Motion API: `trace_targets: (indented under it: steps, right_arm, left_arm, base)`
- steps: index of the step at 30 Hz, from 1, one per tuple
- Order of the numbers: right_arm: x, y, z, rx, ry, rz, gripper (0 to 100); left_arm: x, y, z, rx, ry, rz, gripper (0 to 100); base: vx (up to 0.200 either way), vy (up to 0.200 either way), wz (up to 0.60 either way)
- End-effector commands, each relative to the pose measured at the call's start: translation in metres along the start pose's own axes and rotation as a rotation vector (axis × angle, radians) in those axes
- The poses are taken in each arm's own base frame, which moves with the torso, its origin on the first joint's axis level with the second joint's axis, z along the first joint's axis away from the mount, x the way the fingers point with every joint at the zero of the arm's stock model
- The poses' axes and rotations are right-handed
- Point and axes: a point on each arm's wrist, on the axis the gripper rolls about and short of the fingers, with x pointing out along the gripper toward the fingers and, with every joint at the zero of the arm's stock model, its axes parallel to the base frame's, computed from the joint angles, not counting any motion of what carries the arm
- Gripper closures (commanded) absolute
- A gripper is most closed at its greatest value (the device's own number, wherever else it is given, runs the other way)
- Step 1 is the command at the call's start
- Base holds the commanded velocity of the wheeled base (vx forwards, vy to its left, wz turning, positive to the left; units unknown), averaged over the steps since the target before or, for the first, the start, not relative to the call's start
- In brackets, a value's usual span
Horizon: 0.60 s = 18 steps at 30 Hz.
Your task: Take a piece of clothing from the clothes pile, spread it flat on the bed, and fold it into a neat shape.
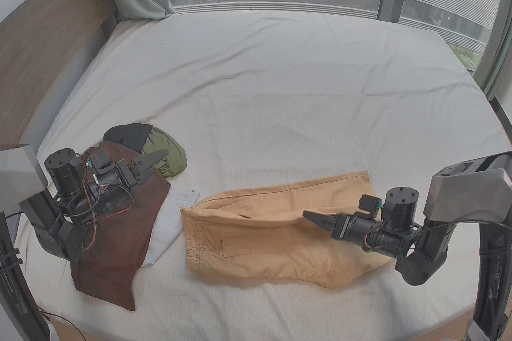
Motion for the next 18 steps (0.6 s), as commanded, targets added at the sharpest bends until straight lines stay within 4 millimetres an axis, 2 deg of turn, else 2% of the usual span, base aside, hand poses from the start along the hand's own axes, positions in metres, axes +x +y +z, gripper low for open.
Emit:
trace_targets:
  steps: [1, 9, 18]
  right_arm:
    - [0.012, -0.002, 0.031, -0.015, -0.087, 0.01, 0]
    - [0.027, -0.004, 0.043, -0.025, -0.119, 0.022, 0]
    - [0.02, -0.008, 0.046, -0.022, -0.135, 0.009, 0]
  left_arm:
    - [0.001, 0.003, -0.001, -0.005, 0.003, 0.005, 0]
    - [0.002, 0.006, -0.002, -0.009, 0.006, 0.01, 0]
    - [0.002, 0.007, -0.003, -0.013, 0.009, 0.014, 0]
  base:
    - [0.0, 0.0, 0.0]
    - [0.0, 0.0, 0.0]
    - [0.0, 0.0, 0.0]
